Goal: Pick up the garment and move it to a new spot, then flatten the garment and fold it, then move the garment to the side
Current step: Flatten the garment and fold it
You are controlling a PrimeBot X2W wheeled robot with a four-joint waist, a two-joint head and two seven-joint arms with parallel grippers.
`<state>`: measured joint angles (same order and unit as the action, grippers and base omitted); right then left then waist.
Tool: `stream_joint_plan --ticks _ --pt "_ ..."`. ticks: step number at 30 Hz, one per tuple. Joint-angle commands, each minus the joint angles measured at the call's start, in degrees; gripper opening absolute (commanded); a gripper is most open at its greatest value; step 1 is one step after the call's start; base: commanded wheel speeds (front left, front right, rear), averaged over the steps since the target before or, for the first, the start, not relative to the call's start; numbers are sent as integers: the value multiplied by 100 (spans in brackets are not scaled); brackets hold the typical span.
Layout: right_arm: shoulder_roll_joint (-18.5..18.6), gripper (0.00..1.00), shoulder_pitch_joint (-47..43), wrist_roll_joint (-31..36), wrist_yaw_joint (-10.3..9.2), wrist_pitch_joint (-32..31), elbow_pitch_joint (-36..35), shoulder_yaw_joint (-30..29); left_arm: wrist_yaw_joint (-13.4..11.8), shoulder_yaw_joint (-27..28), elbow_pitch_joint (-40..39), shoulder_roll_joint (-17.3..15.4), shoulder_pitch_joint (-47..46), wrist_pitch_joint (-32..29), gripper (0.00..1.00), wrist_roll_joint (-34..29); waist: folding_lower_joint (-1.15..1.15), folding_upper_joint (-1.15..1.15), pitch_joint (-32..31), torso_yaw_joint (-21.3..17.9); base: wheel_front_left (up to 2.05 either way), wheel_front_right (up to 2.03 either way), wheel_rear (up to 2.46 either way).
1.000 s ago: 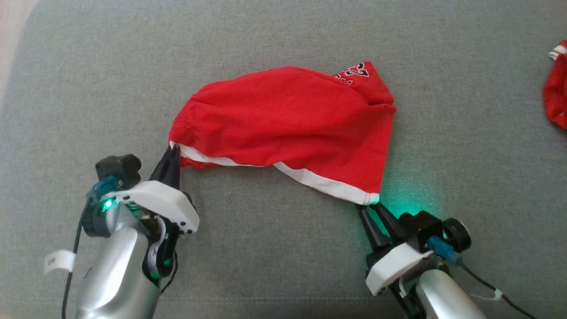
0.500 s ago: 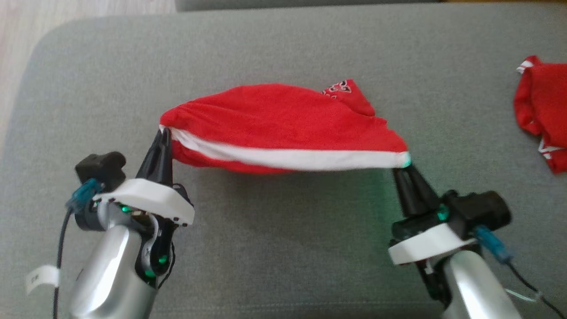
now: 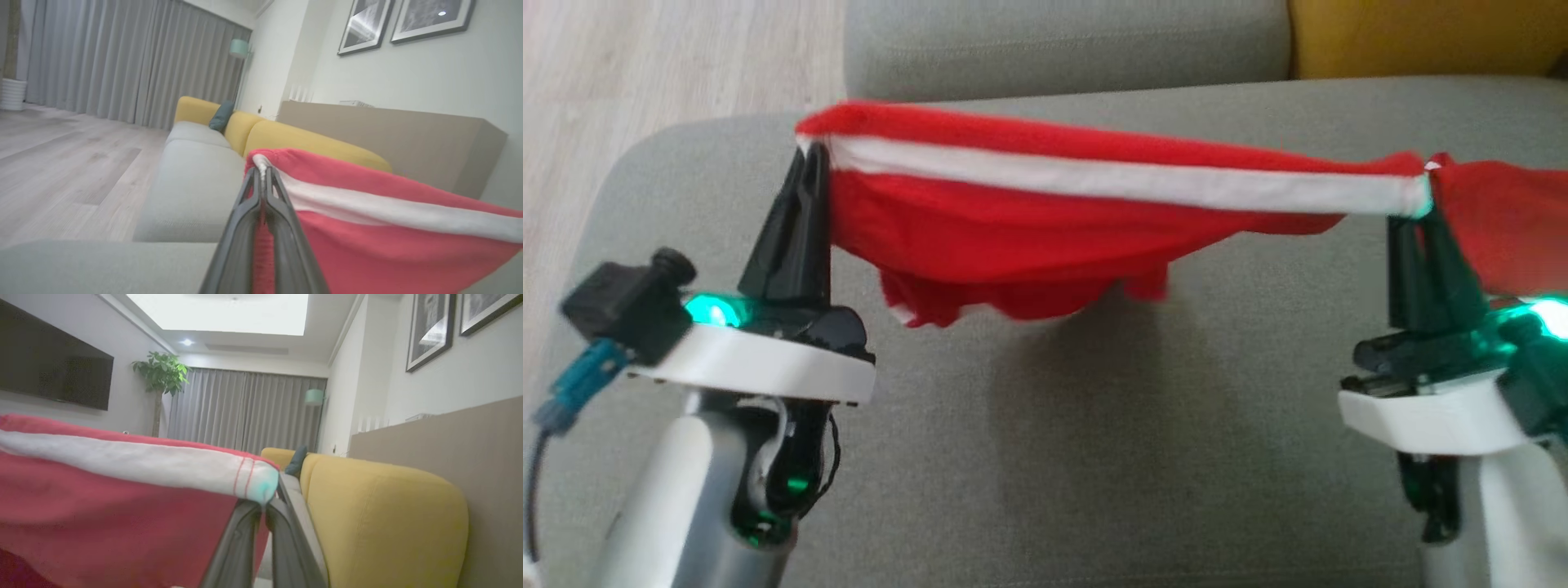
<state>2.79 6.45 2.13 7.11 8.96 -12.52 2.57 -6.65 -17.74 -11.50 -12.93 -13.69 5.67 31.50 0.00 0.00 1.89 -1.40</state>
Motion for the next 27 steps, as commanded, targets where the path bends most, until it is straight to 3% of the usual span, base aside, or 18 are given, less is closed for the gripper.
stream_joint_plan --ticks 1,6,11,18,23,27 --pt "78 0 283 11 37 -77 -327 87 -29 263 -362 -154 -367 -81 0 35 0 0 -36 -21 0 0 0" --pt "253 0 628 -45 37 -394 -810 49 -2 287 -790 -260 -821 -520 0 172 0 0 -9 -40 0 0 0" --pt "341 0 1185 -166 37 -706 -769 46 118 315 -440 -309 -1527 -853 0 341 0 0 266 -101 0 0 0" --pt "349 0 2378 -366 37 -791 530 121 274 294 688 -276 -2632 -1049 0 364 0 0 845 -268 0 0 0" --pt "252 0 3789 -236 37 -278 1790 144 331 329 1892 -137 -3836 -942 0 267 0 0 1340 -448 0 0 0" --pt "108 0 4675 72 37 270 2475 -55 546 296 2663 39 -4686 -507 0 178 0 0 1700 -547 0 0 0"
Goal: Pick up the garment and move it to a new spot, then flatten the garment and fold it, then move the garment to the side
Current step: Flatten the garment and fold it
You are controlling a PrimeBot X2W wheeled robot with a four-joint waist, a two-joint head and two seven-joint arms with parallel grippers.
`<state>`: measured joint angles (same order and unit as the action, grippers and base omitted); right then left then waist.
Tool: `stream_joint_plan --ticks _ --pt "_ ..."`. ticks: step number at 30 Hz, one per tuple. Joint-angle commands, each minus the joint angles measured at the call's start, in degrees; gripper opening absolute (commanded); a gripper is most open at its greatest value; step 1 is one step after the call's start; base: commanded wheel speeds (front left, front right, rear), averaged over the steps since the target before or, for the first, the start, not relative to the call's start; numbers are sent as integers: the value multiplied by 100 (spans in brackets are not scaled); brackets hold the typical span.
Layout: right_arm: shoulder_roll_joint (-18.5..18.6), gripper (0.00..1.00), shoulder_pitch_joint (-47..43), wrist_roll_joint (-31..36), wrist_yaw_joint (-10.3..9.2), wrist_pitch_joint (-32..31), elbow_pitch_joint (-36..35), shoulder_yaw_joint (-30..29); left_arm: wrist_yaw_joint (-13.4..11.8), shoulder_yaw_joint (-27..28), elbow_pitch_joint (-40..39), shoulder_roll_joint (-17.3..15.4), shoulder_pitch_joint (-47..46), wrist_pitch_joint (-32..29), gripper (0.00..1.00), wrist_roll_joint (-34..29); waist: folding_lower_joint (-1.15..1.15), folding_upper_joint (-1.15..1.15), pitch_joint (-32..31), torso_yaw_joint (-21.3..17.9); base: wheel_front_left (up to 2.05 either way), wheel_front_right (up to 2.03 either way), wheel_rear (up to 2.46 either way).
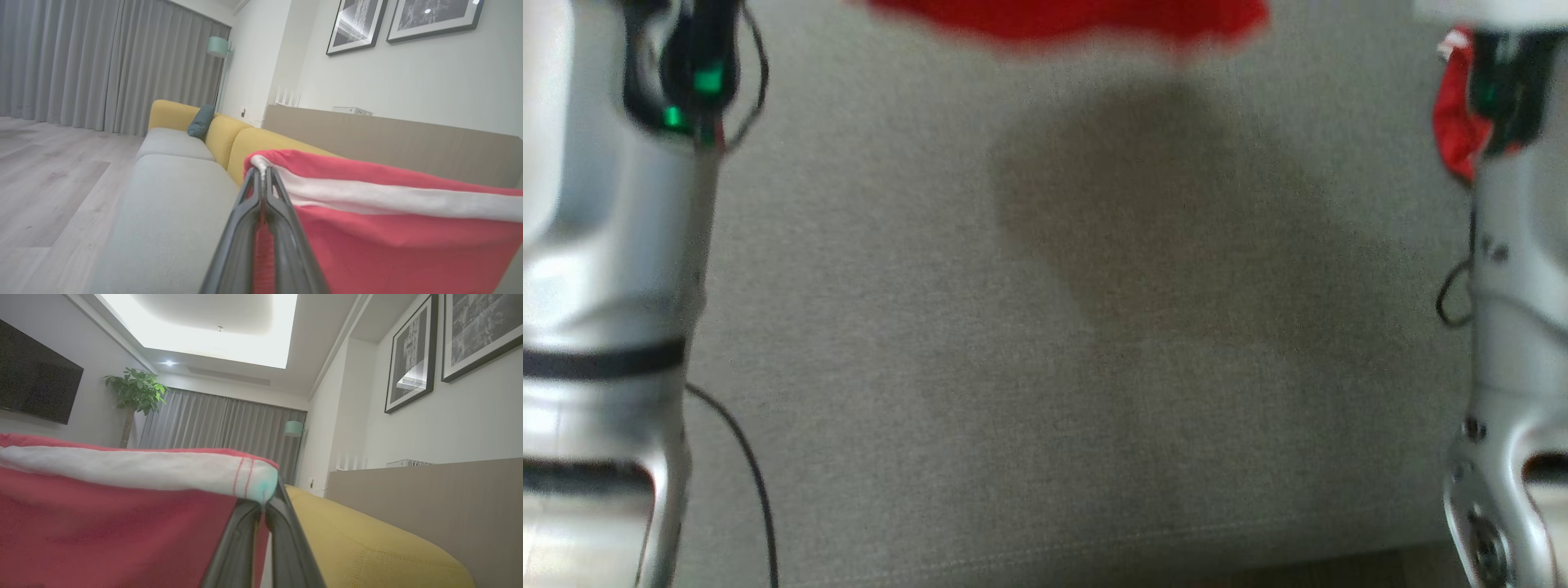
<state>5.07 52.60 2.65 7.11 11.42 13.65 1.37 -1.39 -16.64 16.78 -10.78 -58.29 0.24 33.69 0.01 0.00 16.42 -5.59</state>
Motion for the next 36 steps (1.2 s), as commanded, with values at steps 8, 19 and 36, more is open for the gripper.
stream_joint_plan --ticks 8,19,36 --pt "-216 0 -280 -201 37 345 649 350 447 178 1166 163 -186 818 0 190 -1 0 754 -119 0 0 0" --pt "-218 0 -2271 -632 37 357 -204 464 812 194 1180 189 1696 1399 0 608 -1 0 605 39 0 0 0" --pt "-219 0 -4838 -621 37 357 -2062 -285 552 337 -1576 521 5218 1464 0 603 -1 0 -712 177 0 0 0"
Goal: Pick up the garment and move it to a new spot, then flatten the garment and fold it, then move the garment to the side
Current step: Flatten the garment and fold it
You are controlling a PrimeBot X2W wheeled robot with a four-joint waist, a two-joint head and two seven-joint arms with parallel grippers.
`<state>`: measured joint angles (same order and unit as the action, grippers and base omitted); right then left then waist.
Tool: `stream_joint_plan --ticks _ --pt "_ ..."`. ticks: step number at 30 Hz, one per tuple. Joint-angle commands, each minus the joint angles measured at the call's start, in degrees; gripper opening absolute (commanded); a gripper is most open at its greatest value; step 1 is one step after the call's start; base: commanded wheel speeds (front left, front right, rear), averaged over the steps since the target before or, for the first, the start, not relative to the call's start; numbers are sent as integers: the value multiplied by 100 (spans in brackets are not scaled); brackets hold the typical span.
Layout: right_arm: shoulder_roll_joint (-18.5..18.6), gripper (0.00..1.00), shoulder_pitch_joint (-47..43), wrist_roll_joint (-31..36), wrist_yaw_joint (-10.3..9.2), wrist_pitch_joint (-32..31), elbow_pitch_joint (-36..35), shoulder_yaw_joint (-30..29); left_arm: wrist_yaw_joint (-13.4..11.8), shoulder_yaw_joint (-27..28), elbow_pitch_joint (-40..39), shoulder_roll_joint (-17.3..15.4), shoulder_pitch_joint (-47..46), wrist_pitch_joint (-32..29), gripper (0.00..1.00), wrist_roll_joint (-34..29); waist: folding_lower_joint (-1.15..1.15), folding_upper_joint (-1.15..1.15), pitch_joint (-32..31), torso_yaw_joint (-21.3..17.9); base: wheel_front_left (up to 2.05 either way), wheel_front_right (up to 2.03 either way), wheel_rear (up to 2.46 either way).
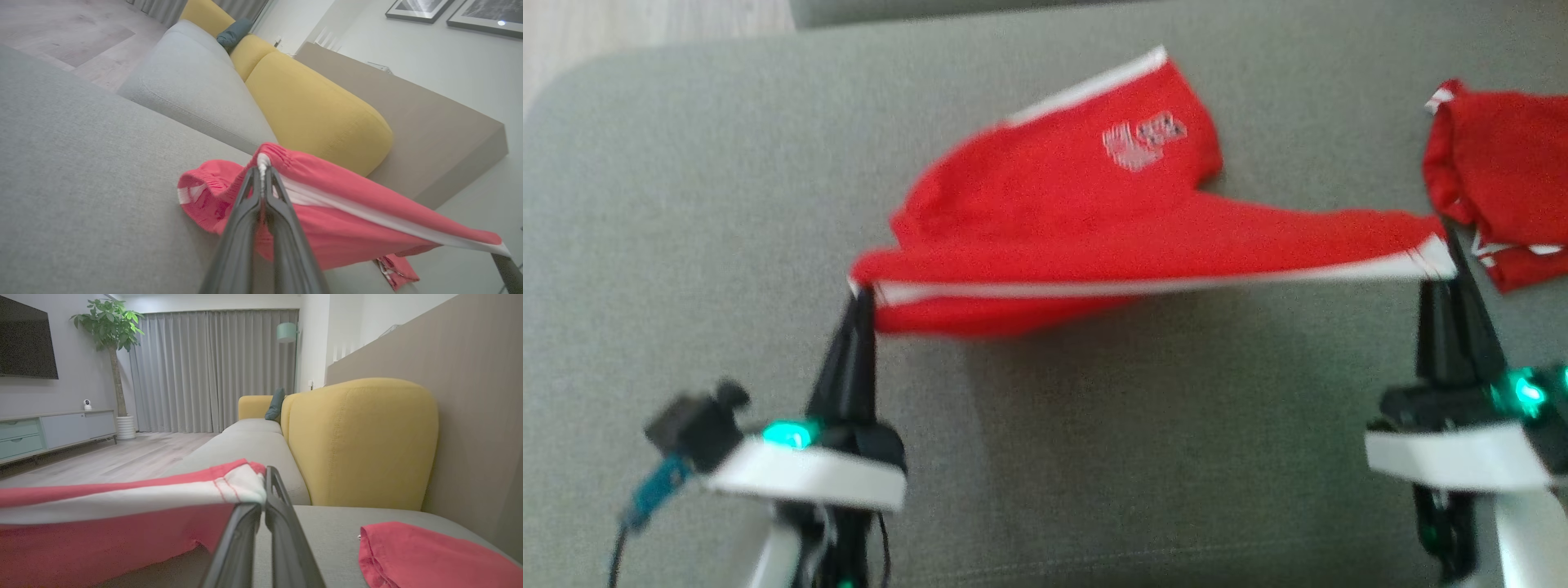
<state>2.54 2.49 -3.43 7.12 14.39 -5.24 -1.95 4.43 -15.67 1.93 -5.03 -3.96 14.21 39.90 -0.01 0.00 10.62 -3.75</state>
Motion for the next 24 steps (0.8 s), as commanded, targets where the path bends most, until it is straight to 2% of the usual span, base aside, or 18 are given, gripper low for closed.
stream_joint_plan --ticks 1,8,11,17,21,22,24 --pt "34 0 26 21 36 61 -256 18 -65 196 -248 -52 -25 44 0 -22 1 0 -196 -6 0 0 0" --pt "34 0 -878 161 36 -306 -767 12 -333 -169 -1120 -66 1040 -341 0 -12 1 0 -354 23 0 0 0" --pt "34 0 -919 213 36 -413 -634 22 -396 -314 -1157 -44 1234 -541 0 82 1 0 -307 61 0 0 0" --pt "79 0 -330 406 36 -460 165 100 -414 -417 -610 63 942 -733 0 376 1 0 -160 232 0 0 0" --pt "343 0 412 481 36 -594 917 323 -530 -373 -52 144 380 -803 0 639 1 0 -21 333 0 0 0" --pt "498 0 823 479 36 -658 1328 368 -605 -397 242 170 7 -835 0 715 1 0 52 417 0 0 0" --pt "659 0 1228 508 36 -722 1712 420 -677 -432 516 188 -388 -842 0 767 1 0 135 510 0 0 0"
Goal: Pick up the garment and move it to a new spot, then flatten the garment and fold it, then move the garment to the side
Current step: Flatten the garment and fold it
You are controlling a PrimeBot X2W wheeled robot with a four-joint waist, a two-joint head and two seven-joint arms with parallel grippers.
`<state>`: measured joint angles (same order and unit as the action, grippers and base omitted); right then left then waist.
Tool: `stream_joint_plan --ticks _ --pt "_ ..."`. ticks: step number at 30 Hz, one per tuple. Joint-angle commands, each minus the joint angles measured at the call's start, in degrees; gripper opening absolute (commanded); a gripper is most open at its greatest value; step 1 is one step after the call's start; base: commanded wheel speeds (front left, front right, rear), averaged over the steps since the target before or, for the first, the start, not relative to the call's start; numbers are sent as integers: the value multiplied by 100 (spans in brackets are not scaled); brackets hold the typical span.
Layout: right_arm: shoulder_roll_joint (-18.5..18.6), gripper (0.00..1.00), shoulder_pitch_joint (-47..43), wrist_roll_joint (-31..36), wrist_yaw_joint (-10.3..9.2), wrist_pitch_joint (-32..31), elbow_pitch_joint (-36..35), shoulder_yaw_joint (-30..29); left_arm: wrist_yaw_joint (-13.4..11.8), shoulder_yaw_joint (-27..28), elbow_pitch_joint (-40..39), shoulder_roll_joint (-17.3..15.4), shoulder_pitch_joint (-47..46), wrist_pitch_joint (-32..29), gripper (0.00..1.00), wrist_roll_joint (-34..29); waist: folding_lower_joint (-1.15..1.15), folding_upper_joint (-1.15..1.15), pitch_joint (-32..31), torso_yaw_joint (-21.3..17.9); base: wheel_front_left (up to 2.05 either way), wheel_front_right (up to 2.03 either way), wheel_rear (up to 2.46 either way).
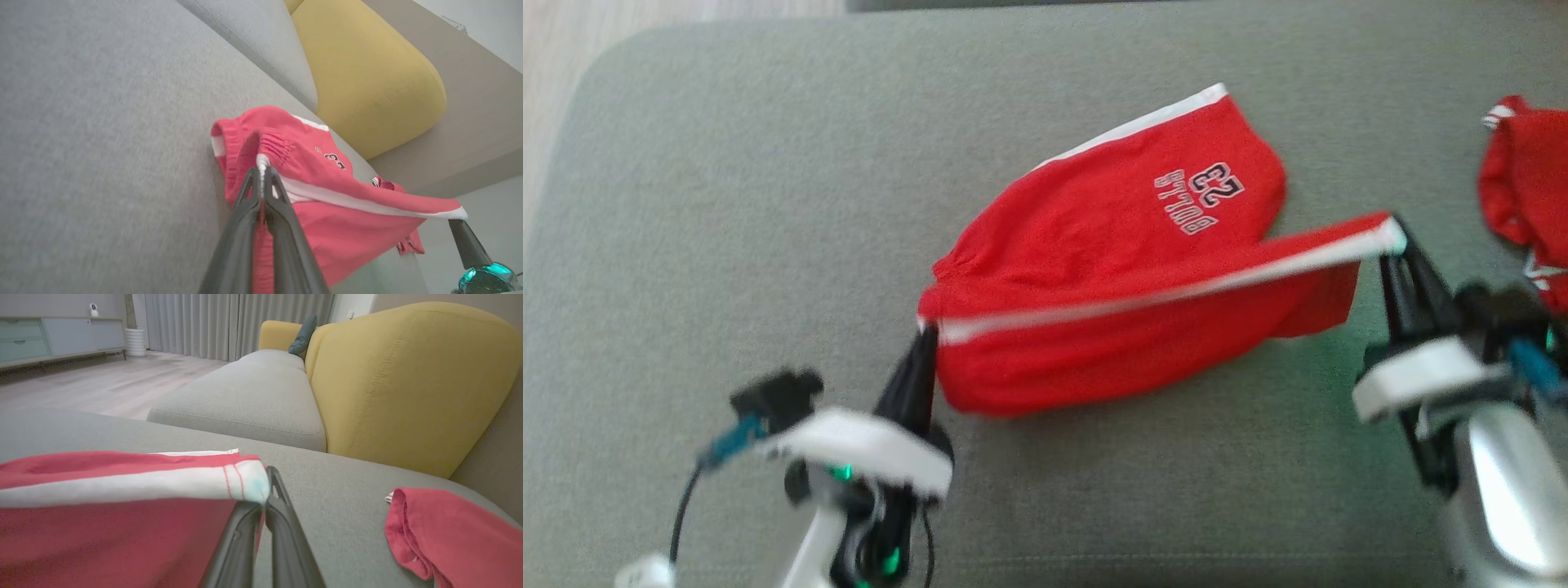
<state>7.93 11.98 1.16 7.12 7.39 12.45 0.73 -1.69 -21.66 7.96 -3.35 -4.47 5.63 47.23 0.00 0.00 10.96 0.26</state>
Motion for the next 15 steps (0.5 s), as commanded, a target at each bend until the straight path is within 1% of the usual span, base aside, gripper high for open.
stream_joint_plan --ticks 1,7,11,15 --pt "192 0 476 67 36 -56 124 186 -113 143 56 27 -528 -9 0 76 0 0 144 155 0 0 0" --pt "488 0 1638 73 36 -309 1152 412 -352 -171 807 44 -1593 -153 0 436 0 0 453 394 0 0 0" --pt "559 0 2369 52 36 -459 1840 573 -464 -525 1167 45 -2197 -46 0 708 0 0 669 527 0 0 0" --pt "606 0 2948 39 36 -498 2495 696 -603 -788 1457 46 -2669 216 0 1014 0 0 841 654 0 0 0"
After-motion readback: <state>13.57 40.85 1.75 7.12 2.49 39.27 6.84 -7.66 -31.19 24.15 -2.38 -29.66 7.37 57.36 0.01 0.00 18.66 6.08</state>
